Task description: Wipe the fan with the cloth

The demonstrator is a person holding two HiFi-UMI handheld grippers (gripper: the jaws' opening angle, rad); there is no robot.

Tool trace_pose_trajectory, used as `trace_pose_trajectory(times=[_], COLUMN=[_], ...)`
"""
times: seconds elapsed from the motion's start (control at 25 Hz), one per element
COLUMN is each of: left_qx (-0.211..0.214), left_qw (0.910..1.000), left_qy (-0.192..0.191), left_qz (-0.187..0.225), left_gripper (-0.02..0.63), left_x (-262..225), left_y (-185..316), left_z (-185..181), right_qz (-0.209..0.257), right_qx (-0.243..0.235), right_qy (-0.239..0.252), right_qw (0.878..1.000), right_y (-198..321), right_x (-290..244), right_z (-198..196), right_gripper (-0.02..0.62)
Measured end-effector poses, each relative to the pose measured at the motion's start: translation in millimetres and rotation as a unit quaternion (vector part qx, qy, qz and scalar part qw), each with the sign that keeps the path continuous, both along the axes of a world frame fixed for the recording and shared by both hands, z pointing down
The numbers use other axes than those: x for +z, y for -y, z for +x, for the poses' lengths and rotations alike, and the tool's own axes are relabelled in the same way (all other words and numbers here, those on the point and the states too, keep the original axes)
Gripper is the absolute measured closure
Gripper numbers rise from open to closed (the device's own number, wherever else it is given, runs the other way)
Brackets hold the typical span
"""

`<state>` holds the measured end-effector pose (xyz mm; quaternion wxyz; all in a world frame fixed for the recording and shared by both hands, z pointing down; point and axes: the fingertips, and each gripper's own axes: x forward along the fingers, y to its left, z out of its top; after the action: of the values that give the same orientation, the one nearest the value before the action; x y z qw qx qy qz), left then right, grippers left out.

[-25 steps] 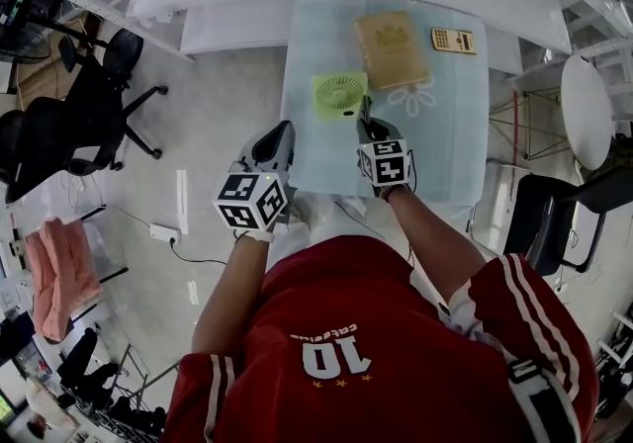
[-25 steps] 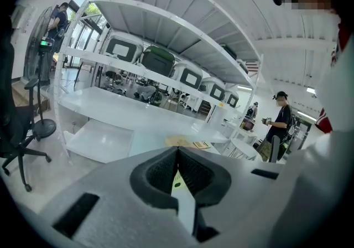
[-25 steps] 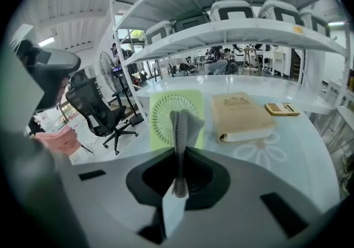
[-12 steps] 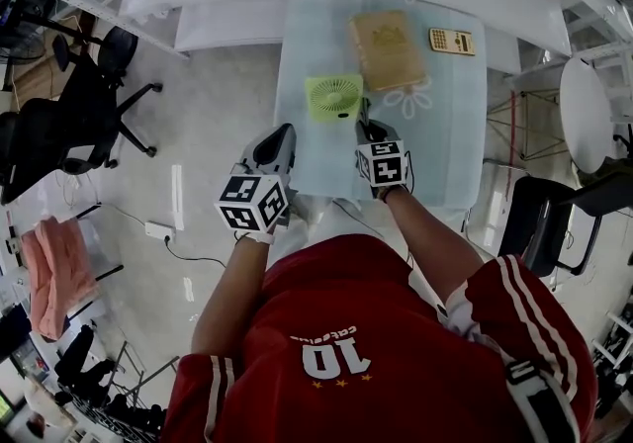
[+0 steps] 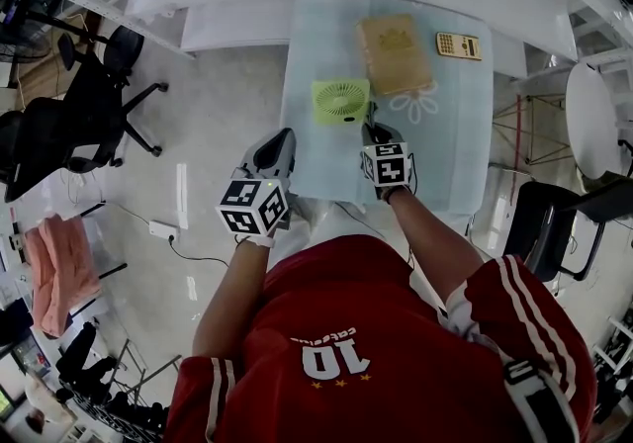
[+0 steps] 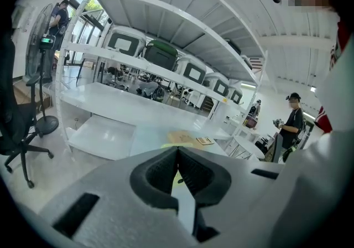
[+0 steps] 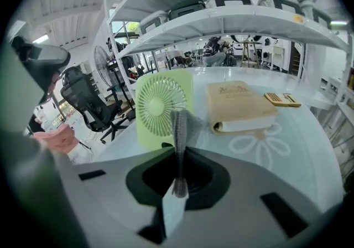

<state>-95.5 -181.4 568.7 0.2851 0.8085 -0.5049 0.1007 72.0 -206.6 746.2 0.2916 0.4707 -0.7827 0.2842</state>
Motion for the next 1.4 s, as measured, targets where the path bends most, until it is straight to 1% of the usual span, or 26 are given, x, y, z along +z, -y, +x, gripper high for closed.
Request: trace_pose_trajectory(times=[0.6,1.4], left_qx=[-0.015,-0.045], left_qw=[0.9999,0.9989], left_qy=[-0.002,-0.005], left_qz=[-0.005,-0.01], left_gripper=[0.603,0.603], left_x=[6.9,12.5], left_y=[-0.6,-15.7], left_z=[-9.4,-33.4], right_qz=[-0.005,-0.012], right_qx=[-0.012,-0.043], right_qy=[-0.003,-0.002], right_qw=[1.0,0.999], right_y=[7.8,3.2], right_x=[6.7,10.2], right_z=[-9.9,-40.6], right_gripper=[0.574,0.574])
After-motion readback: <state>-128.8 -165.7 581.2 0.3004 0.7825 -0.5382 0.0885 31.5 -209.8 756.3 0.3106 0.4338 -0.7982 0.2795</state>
